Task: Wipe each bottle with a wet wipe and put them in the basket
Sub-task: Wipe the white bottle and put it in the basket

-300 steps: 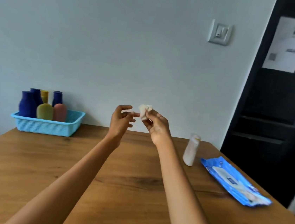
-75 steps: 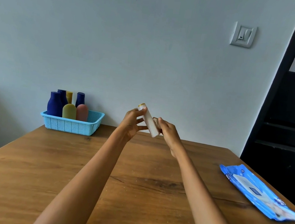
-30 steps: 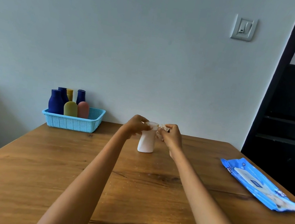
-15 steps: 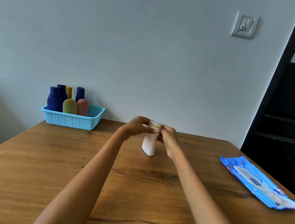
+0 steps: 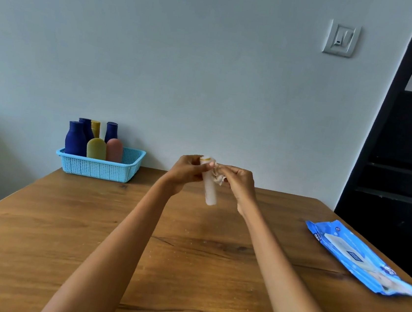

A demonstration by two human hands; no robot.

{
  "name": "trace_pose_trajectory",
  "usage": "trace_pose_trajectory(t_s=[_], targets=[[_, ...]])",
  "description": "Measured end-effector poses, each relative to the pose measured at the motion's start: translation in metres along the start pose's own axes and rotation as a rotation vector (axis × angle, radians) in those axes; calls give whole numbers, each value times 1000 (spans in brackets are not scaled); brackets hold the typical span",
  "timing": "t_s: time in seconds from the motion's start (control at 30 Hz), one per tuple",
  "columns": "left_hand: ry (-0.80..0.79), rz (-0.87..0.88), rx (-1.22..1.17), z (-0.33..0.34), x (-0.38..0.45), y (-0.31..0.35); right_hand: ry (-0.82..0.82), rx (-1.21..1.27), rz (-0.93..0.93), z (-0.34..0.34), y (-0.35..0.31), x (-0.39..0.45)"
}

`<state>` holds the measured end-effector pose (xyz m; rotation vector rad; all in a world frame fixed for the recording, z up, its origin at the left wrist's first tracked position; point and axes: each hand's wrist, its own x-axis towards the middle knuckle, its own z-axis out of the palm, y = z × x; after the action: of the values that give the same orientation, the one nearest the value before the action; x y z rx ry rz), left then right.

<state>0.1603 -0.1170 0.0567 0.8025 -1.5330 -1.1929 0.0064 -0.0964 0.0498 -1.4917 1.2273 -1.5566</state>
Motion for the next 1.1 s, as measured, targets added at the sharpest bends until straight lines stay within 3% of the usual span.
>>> trace_pose_trajectory(t_s=[0.1, 0.23, 0.4, 0.7, 0.8, 0.9, 1.1], targets=[[4, -14, -154, -6, 1, 2, -37, -59, -54, -9, -19, 3], [-56, -6, -255, 4, -2, 7, 121, 39, -155, -6, -24, 3], [-68, 79, -357, 5, -1, 20, 66, -160, -328, 6, -35, -3], [22, 139, -524, -18, -4, 24, 145, -438, -479, 0, -40, -11], [-14, 134, -529, -16, -4, 29, 189, -391, -512, 3, -51, -7], [-47, 166, -516, -9, -4, 37, 81, -314, -521, 16, -64, -11], [150, 136, -596, -14, -2, 45, 35, -302, -553, 16, -54, -16]])
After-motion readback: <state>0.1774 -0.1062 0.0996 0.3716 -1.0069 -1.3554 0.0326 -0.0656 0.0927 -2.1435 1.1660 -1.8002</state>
